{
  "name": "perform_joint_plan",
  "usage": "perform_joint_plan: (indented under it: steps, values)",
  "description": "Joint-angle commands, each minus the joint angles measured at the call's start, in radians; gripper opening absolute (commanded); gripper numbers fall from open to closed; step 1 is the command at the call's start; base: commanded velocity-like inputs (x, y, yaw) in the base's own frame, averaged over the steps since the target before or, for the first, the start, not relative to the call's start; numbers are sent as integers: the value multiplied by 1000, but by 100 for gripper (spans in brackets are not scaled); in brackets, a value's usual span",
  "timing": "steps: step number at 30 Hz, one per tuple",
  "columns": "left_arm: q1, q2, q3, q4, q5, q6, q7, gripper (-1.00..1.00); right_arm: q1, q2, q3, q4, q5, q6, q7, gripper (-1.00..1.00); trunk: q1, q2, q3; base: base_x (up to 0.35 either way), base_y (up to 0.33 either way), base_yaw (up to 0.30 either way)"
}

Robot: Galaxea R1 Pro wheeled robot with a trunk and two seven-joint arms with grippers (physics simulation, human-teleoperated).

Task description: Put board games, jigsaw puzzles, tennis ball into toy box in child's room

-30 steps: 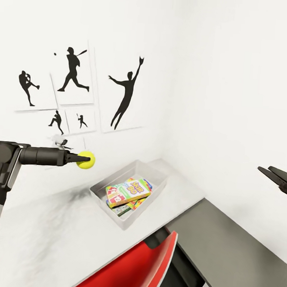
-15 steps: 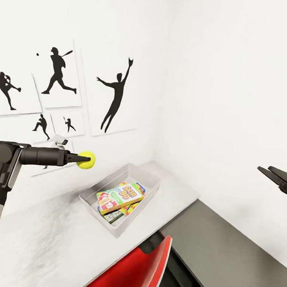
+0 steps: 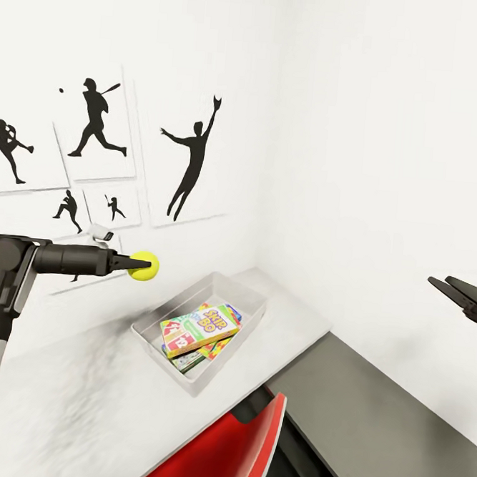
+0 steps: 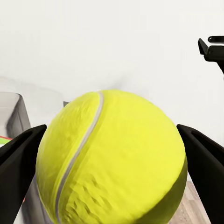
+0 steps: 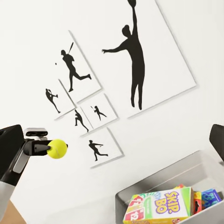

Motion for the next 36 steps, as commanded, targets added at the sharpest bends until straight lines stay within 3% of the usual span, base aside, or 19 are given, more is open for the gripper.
perform_joint_plan:
  steps: [1,4,6,7,9,11,15,19,21,22,24,27,29,32,36]
  values:
    - [-1,0,0,0,-2,10,-4,-100,-1,0,0,0,2,4,3,100,1,-2,-2,0,0,0]
    - [-2,-8,-6,0,-4,10,-4,-100,-1,2,3,-1,4,4,2,100,1,-2,-2,0,0,0]
    - [-2,-34,-18,-1,-7,10,-4,-100,-1,2,7,-1,6,4,-1,100,1,-2,-2,0,0,0]
    - [-2,-60,-33,-2,-12,11,-4,-100,-1,3,16,-2,8,4,-4,100,1,-2,-2,0,0,0]
    - [-2,-97,-66,-3,-25,11,-4,-100,-1,3,45,-2,9,4,-7,100,1,-2,-2,0,0,0]
    - [-2,-126,-117,-3,-65,12,-4,-100,-1,4,100,-2,13,4,-14,100,1,-2,-2,0,0,0]
    - [-3,-145,-167,-5,-132,12,-4,-100,-2,6,178,-2,14,4,-64,100,1,-2,-2,0,0,0]
    - [-3,-151,-197,-5,-161,12,-3,-100,-3,8,210,1,9,4,-130,100,1,-2,-2,0,0,0]
    - [-3,-158,-232,-5,-174,12,-1,-100,-2,12,234,3,7,4,-162,100,1,-2,-2,0,0,0]
    - [-3,-172,-265,-5,-193,12,0,-100,-4,17,252,4,7,4,-175,100,1,-2,-2,0,0,0]
    - [-2,-190,-295,-4,-246,12,0,-100,-7,22,267,4,6,4,-185,100,1,-2,-2,0,0,0]
    - [-1,-226,-310,-3,-364,12,0,-100,-11,25,276,12,7,4,-192,100,1,-2,-2,0,0,0]
    - [-1,-241,-313,-3,-418,12,0,-100,-13,26,278,24,8,4,-195,100,1,-2,-2,0,0,0]
    - [0,-250,-317,-3,-451,12,0,-100,-15,25,279,31,9,4,-197,100,1,-2,-2,0,0,0]
    - [0,-250,-318,-2,-460,12,0,-100,-15,25,279,39,10,4,-197,100,1,-2,-2,0,0,0]
